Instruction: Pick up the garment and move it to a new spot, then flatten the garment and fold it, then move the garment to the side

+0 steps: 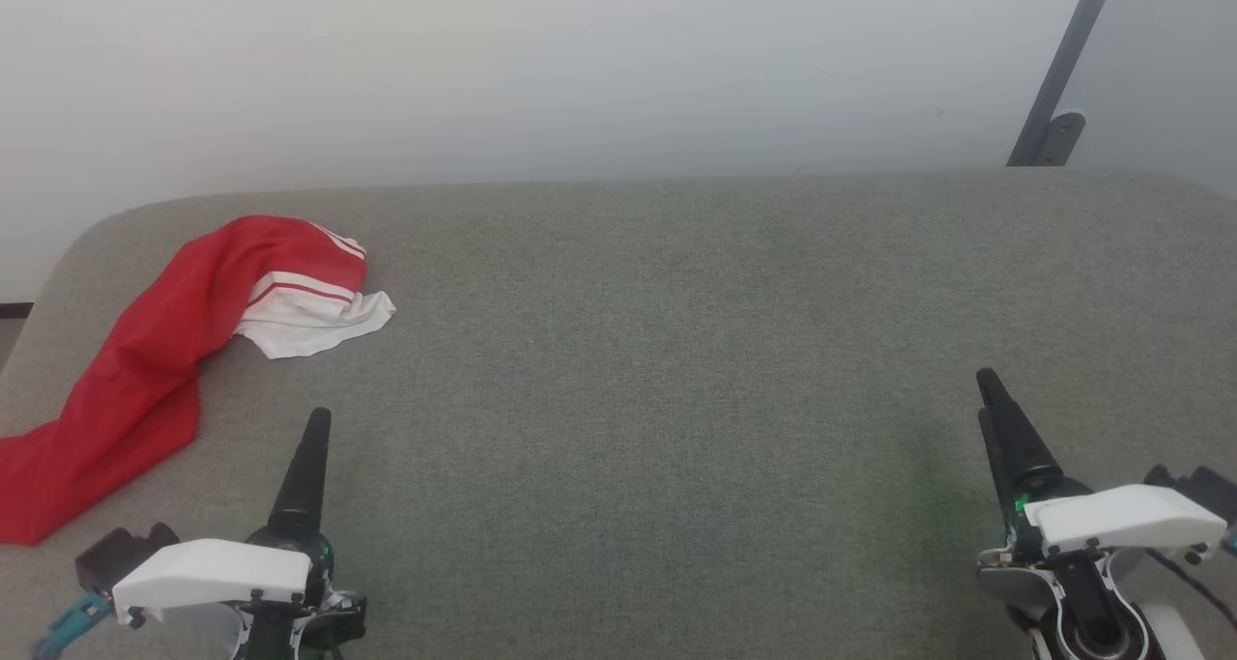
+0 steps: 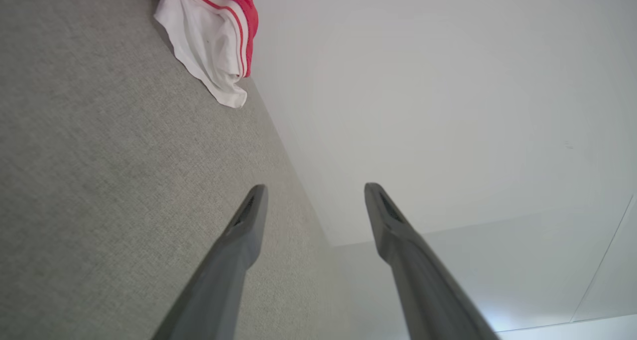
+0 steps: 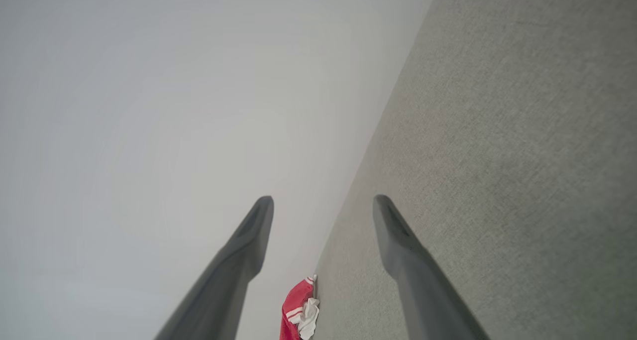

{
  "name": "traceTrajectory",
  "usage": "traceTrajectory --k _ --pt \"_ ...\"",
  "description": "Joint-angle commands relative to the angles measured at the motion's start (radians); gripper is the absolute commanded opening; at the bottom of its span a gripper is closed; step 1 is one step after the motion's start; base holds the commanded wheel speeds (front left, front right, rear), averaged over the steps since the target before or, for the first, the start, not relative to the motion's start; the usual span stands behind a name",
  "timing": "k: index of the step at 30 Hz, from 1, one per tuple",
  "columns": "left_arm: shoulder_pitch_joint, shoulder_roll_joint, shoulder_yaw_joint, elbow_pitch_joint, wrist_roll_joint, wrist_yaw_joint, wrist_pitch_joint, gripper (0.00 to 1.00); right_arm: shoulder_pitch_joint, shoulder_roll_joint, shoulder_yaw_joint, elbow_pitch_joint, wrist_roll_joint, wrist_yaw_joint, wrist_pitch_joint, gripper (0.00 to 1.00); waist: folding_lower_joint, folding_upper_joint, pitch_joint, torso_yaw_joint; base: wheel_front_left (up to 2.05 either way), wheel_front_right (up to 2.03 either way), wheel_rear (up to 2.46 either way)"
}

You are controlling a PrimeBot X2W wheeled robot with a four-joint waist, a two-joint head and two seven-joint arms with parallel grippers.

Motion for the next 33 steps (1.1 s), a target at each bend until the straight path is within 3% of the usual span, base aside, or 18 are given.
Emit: traceTrajectory --k 1,14,20,33 --pt "-0.035 0.008 0.006 -0.023 0.054 0.006 -0.012 1.0 -0.04 -0.019 0.016 -0.01 -0.038 0.0 -0.016 1.0 0.0 0.0 0.0 0.0 0.0 0.0 0.0" --pt "-0.036 0.023 -0.002 -0.044 0.356 0.017 -0.064 1.0 -0.076 -0.054 0.047 -0.02 -0.291 0.0 -0.07 1.0 0.0 0.0 0.004 0.001 0.0 0.0 0.0" --pt "-0.032 0.042 -0.032 -0.058 0.519 0.038 -0.089 1.0 -0.089 -0.069 0.06 -0.02 -0.482 0.0 -0.095 1.0 0.0 0.0 0.006 0.0 0.0 0.0 0.0" --pt "-0.02 0.074 -0.078 -0.053 0.71 0.08 -0.132 1.0 -0.107 -0.065 0.062 0.007 -0.752 0.001 -0.137 1.0 0.0 0.0 0.005 -0.001 0.0 0.0 0.0"
